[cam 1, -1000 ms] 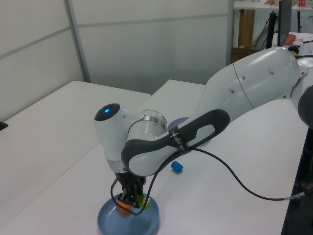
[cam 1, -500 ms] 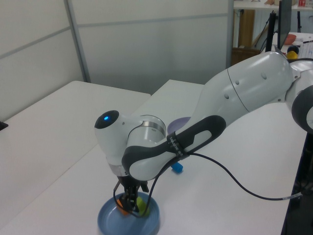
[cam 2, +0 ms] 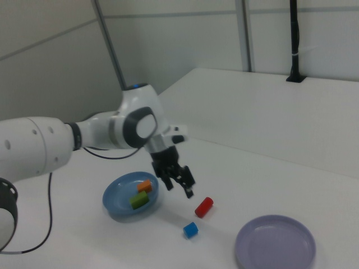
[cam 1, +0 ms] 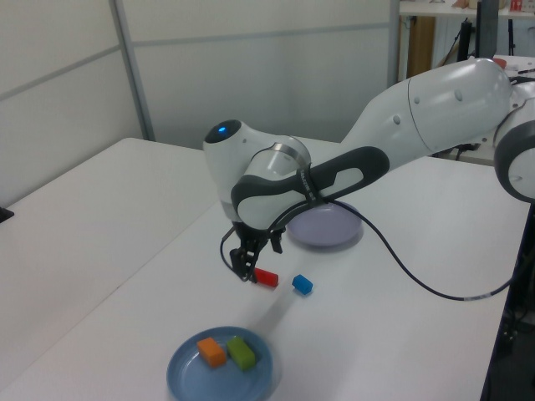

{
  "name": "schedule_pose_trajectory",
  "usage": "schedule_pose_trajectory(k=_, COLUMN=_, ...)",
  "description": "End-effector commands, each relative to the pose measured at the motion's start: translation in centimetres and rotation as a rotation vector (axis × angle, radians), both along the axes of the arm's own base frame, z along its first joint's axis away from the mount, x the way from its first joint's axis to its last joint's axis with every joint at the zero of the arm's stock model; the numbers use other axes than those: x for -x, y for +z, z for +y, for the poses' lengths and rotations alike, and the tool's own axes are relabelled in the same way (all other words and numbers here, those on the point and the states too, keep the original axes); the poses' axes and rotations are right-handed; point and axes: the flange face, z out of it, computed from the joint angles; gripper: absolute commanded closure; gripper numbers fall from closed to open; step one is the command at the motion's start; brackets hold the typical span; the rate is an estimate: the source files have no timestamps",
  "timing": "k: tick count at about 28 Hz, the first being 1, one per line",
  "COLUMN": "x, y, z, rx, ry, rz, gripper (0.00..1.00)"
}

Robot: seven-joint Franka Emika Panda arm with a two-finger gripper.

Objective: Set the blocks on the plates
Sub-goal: 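Move the gripper to the red block and grasp it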

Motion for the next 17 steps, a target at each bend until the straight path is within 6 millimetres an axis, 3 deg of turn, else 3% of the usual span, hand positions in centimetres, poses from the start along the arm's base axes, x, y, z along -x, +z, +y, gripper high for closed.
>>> schedule_pose_trajectory(k=1, x=-1.2, y=-2.9, z=-3.2, rx=-0.012, ry=-0.024, rz=-0.034, gripper=0.00)
schedule_pose_trajectory(k=5, x=-2.0, y=-4.9, z=-5.2, rx=-0.023, ry=-0.053, rz=-0.062, gripper=0.00)
schedule_pose_trajectory(k=7, x=-2.4, y=-5.4, z=-5.3, rx=-0.030, ry=-0.053, rz=-0.089, gripper=0.03)
schedule_pose_trajectory(k=8, x=-2.7, y=-6.4, z=-5.3, rx=-0.031, ry=-0.047, rz=-0.098, gripper=0.16)
schedule_pose_trajectory(k=11, x=-2.8, y=-7.2, z=-5.2, rx=-0.032, ry=-0.044, rz=-0.097, gripper=0.30)
schedule_pose_trajectory(k=15, x=-2.8, y=-7.2, z=-5.1, rx=-0.032, ry=-0.041, rz=-0.097, gripper=0.40)
schedule_pose_trajectory(k=17, x=-2.8, y=-7.1, z=-5.2, rx=-0.032, ry=-0.041, rz=-0.098, gripper=0.51)
